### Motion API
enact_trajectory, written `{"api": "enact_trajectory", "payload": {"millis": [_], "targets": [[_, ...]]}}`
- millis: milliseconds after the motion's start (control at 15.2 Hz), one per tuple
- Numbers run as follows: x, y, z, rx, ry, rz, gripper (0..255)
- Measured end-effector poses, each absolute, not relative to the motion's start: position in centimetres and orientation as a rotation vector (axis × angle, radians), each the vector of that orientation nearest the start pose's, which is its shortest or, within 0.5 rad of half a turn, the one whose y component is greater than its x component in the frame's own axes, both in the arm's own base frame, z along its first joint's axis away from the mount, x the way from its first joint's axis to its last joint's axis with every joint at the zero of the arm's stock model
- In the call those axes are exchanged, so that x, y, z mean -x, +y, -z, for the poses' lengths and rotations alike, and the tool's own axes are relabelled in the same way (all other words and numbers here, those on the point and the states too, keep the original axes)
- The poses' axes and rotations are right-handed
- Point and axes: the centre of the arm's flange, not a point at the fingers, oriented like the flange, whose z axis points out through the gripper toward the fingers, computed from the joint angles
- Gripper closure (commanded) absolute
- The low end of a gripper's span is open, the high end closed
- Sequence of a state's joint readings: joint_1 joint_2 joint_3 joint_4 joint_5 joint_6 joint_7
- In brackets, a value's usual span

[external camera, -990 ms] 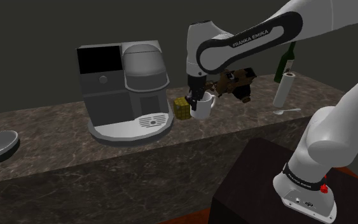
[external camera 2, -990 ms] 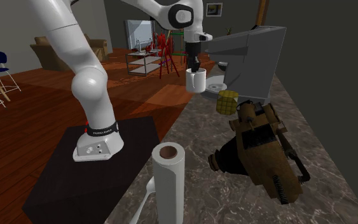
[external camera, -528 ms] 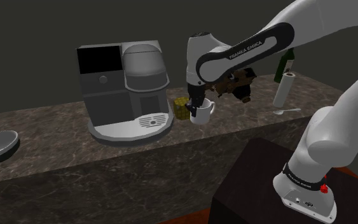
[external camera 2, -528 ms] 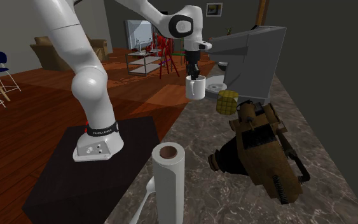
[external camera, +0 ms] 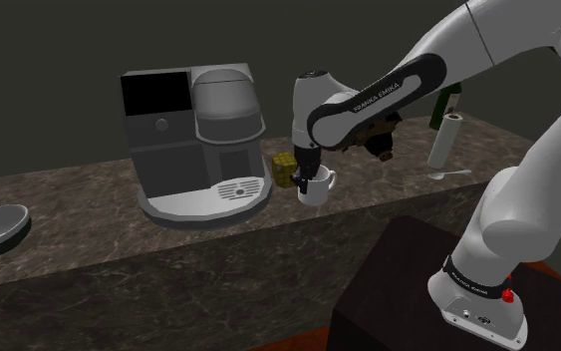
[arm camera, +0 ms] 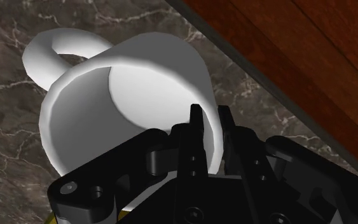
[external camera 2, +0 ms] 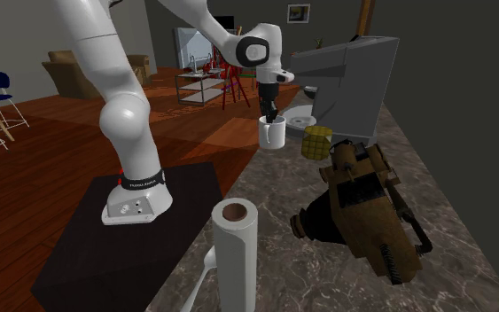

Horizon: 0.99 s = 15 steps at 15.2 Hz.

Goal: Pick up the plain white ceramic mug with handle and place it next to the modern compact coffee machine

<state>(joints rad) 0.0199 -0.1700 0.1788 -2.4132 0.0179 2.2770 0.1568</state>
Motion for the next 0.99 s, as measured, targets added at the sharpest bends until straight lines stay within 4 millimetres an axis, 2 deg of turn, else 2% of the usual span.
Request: {"api": "enact_trajectory", "payload": {"millis": [264, 660, 726, 990], "targets": [[-46.1, 9.4, -35.8, 3.151, -0.045, 0.053, 255], [-46.1, 9.4, -35.5, 3.151, -0.045, 0.054, 255], [-46.1, 9.4, -35.5, 3.151, -0.045, 0.054, 0], [-46.1, 9.4, -35.5, 3.151, -0.045, 0.054, 0]]}}
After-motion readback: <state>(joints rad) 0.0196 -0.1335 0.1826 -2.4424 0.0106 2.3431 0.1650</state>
